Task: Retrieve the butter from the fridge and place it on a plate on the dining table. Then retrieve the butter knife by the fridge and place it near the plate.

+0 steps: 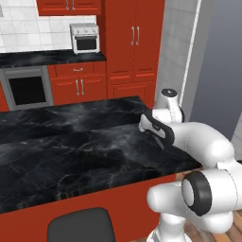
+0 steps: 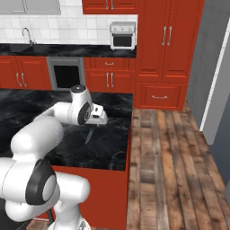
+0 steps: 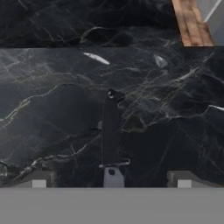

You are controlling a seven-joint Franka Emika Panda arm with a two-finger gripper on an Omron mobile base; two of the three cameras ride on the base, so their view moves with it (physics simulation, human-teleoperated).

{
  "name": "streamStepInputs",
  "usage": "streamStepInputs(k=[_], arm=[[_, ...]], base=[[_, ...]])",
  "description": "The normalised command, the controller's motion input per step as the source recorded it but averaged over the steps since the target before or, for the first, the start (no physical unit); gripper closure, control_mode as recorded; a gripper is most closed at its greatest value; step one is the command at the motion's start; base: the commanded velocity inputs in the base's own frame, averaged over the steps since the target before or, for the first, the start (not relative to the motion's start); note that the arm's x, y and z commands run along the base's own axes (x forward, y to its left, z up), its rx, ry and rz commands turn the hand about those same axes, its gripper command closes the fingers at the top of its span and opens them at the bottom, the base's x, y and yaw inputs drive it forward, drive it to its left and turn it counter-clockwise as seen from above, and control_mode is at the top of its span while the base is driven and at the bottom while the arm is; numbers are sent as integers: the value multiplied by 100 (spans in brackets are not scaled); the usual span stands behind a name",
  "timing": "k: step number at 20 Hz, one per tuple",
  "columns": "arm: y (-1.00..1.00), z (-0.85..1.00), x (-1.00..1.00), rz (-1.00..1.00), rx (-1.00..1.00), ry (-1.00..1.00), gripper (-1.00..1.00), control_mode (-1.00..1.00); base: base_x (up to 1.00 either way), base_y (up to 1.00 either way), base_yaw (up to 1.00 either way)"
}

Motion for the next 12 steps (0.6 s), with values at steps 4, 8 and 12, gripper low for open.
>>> streamStepInputs(k=[4,8,12], arm=[[0,-12,11,0,0,0,-100,-100],[0,-8,28,0,0,0,-100,-100],[0,-8,26,0,0,0,-100,-100]], base=[[0,0,0],[0,0,0],[0,0,0]])
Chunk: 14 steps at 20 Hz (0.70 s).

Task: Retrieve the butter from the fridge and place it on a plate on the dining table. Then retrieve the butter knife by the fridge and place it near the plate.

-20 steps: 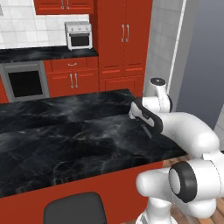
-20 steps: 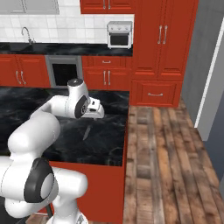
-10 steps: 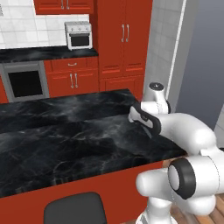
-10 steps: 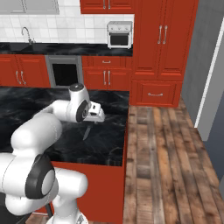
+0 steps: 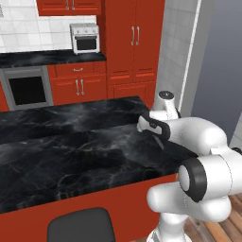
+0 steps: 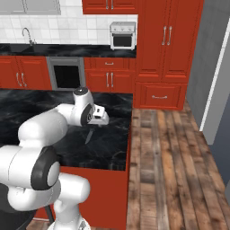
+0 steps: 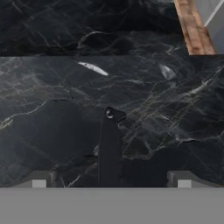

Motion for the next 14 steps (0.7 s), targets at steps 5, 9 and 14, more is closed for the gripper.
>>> streamStepInputs(k=[5,9,14], arm=[[0,-15,7,0,0,0,-100,-100],[0,-21,0,0,0,0,-100,-100],[0,-12,0,0,0,0,-100,-100]], base=[[0,0,0],[0,0,0],[0,0,0]])
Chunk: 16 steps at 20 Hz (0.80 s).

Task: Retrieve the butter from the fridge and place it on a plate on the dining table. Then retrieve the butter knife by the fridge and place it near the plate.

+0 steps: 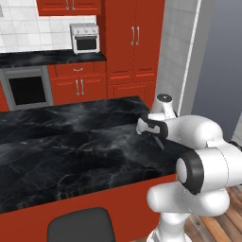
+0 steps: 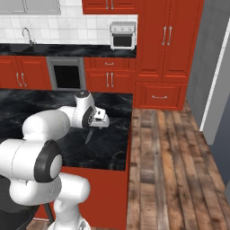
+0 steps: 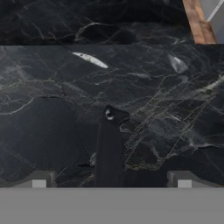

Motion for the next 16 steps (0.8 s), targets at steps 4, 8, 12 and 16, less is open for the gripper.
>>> streamStepInputs(k=[4,8,12,16], arm=[[0,-1,0,0,0,0,-100,-100],[0,-8,0,0,0,0,100,-100],[0,-5,0,0,0,0,100,-100],[0,-4,0,0,0,0,100,-100]], base=[[0,0,0],[0,0,0],[0,0,0],[0,0,0]])
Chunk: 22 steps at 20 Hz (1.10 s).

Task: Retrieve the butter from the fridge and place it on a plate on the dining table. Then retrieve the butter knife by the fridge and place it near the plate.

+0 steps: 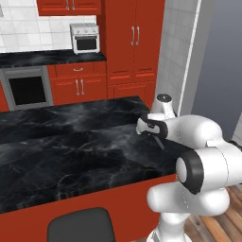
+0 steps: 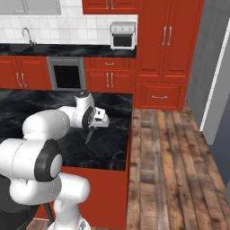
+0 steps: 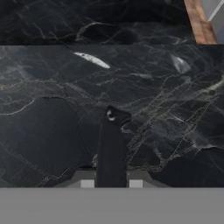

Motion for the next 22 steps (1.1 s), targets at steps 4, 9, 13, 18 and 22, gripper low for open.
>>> streamStepInputs(k=[4,9,13,18,22], arm=[[0,-8,0,0,0,1,100,-100],[-1,-5,0,0,0,1,100,-100],[0,38,-19,-5,1,9,100,-100],[0,78,-61,-8,1,18,100,-100],[0,67,-94,-5,0,10,100,-100]], base=[[0,0,0],[0,0,0],[0,0,0],[0,0,0],[0,0,0]])
